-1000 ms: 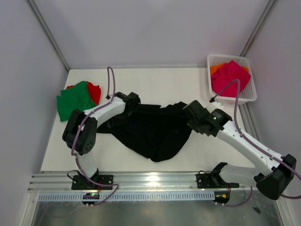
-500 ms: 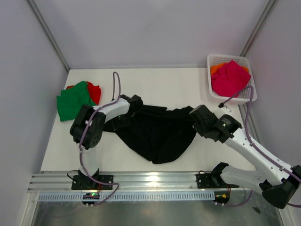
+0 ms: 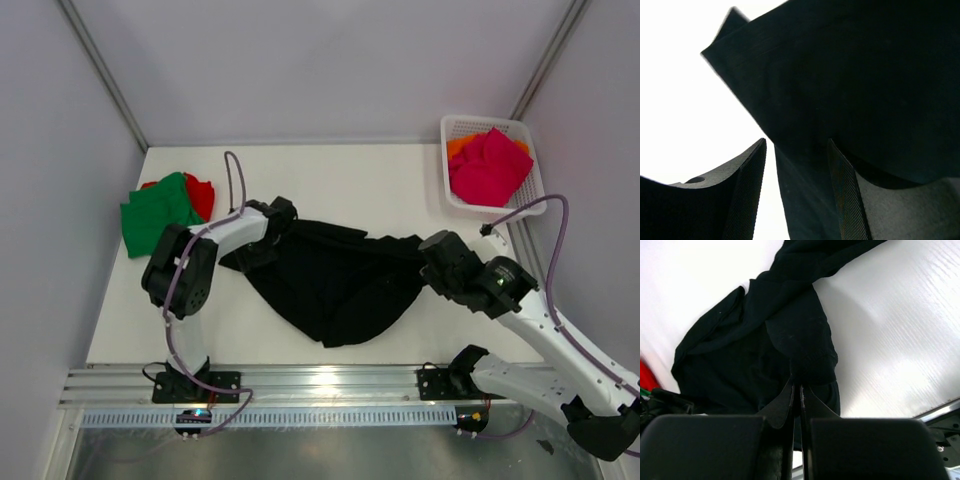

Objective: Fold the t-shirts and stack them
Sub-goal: Flatten out the tshirt

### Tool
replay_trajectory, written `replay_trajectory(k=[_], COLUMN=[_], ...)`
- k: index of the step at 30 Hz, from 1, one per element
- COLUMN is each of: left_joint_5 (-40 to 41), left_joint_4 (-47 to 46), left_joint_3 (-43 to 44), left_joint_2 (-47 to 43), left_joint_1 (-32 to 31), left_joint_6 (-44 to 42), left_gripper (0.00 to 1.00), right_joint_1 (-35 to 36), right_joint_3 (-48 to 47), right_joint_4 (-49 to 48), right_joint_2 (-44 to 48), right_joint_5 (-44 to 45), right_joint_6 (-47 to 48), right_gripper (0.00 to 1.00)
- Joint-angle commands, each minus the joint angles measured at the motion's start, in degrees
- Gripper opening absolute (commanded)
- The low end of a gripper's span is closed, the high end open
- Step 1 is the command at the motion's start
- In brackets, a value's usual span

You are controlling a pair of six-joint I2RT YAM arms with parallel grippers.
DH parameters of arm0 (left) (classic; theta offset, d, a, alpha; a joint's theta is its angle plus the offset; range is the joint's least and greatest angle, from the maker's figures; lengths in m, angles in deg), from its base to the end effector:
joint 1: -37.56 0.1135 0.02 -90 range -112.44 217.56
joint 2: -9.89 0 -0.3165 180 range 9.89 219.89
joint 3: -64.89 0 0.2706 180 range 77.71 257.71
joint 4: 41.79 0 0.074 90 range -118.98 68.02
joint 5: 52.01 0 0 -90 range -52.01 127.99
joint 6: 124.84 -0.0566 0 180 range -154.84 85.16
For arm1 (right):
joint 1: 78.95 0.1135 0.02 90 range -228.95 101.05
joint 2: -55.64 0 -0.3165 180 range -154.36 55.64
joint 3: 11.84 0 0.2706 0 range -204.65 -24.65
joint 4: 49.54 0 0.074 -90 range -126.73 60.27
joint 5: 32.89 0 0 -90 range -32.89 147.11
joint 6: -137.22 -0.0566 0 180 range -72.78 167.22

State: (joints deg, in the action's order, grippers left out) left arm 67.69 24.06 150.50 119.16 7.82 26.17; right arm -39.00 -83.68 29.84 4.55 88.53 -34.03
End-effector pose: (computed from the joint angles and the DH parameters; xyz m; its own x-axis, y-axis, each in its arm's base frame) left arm 0.3381 -0.1609 0.1805 -0.7945 -0.4211 -0.4375 -0.5524 0.8005 0.2326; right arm 0.1247 0.0659 0.3512 -0.4355 0.7354 -0.5191 0.5952 0.6679 0.4468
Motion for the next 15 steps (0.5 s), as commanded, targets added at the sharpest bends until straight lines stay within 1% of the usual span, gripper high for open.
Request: replay_trajectory(k=[1, 6, 11, 13, 15], left_joint_5=[3.1, 5.0, 6.8, 7.3, 7.9], left_joint_4=[4.0, 5.2, 6.8, 7.5, 8.0], left_joint_3=[-1.0, -1.2, 0.8, 1.3, 1.8], left_joint_2=[2.3, 0.0, -2.5, -3.0, -3.4], left_joint_1=[4.2, 5.7, 5.7, 5.7, 5.7], left_joint_6=[4.3, 3.8, 3.4, 3.3, 3.3], left_gripper=[0.55, 0.55, 0.55, 0.55, 0.55], right_joint_1=[-0.1, -0.2, -0.2, -0.2, -0.2], right_joint_3=[-0.5, -1.2, -0.1, 0.3, 1.7], right_joint_4=[4.3, 10.1, 18.8, 21.7, 21.8], right_joint_2=[1.3, 2.7, 6.7, 10.3, 15.0], right_joint_5=[3.0, 0.7, -3.0, -4.0, -5.6], right_joint_6=[-2.2, -2.2, -6.8, -9.2, -10.6], right_gripper=[0.03, 0.03, 0.03, 0.03, 0.03])
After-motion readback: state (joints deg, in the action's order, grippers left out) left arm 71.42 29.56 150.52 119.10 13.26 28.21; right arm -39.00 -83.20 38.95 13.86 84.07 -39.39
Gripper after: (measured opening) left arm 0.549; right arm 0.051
